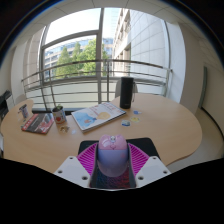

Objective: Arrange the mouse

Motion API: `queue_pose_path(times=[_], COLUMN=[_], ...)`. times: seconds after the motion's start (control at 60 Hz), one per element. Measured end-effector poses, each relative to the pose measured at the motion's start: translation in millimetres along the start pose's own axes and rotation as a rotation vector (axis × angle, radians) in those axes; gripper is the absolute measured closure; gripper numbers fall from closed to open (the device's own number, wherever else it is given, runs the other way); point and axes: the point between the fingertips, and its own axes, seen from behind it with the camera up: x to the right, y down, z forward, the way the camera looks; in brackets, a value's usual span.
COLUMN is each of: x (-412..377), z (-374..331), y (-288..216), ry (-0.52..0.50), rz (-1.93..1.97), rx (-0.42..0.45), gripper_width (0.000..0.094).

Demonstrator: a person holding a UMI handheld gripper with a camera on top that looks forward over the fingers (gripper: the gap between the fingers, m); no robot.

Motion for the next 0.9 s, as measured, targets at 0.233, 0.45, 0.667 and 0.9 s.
queue_pose_path(times=[0.233, 0.45, 0.667, 0.9], x=[35, 37, 40, 37], z=[46, 26, -53, -170], y=[83, 82, 59, 46], ry=[-0.026, -0.032, 0.028, 0.071], rz=[-0.004, -0.008, -0.034, -0.056], rx=[-0.169, -0.181, -0.147, -0.105], gripper_width=[0.0398, 0.0113, 0.0092, 0.009])
